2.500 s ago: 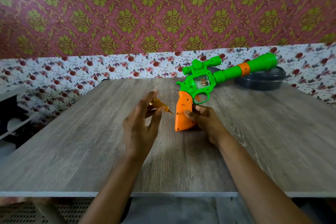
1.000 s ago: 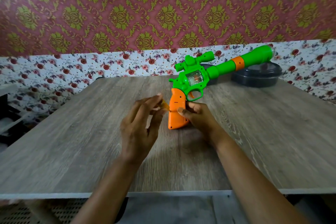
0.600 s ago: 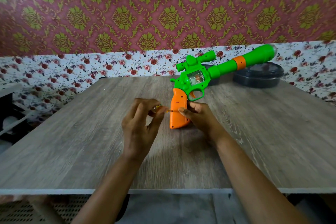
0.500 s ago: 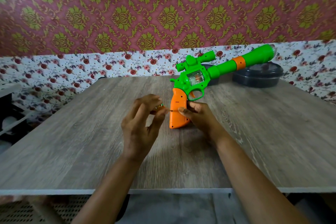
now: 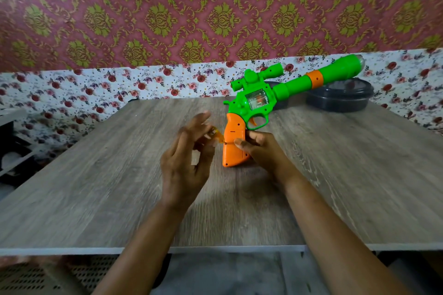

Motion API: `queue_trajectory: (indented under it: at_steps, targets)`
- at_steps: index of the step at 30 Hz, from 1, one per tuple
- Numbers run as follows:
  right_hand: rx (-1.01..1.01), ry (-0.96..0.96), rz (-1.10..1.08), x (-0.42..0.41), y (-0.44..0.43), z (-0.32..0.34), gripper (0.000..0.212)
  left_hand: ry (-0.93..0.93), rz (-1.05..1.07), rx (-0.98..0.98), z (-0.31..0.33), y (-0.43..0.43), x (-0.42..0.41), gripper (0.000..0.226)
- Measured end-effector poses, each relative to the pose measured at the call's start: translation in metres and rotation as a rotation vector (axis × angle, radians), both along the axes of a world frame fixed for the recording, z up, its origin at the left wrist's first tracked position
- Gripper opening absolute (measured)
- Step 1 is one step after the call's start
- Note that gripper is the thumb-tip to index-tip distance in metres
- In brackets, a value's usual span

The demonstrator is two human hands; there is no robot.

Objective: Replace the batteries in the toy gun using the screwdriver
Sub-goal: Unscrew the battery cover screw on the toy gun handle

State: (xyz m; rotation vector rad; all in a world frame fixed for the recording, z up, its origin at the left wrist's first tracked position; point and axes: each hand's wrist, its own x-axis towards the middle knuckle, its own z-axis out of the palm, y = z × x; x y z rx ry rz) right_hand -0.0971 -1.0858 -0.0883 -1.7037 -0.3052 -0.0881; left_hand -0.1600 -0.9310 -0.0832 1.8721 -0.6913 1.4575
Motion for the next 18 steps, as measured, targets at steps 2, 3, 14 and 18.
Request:
queue_trajectory:
  at_steps: [2, 3, 14, 18]
  targets:
    - [0.001, -0.004, 0.008, 0.0002, 0.0003, -0.0005, 0.029, 0.008, -0.027, -0.021, -0.0019, -0.0002, 0.0, 0.025]
    - [-0.004, -0.01, 0.008, 0.0005, 0.0004, -0.0008, 0.028, 0.012, -0.032, -0.042, -0.0027, -0.0002, 0.0001, 0.024]
    - [0.029, 0.039, 0.001, 0.0009, 0.0022, -0.0018, 0.027, -0.031, 0.016, 0.005, -0.0018, 0.0032, 0.0013, 0.03]
    - [0.024, 0.035, 0.012, 0.0019, 0.002, -0.0019, 0.028, 0.002, -0.015, -0.006, -0.0024, 0.0035, 0.0016, 0.029]
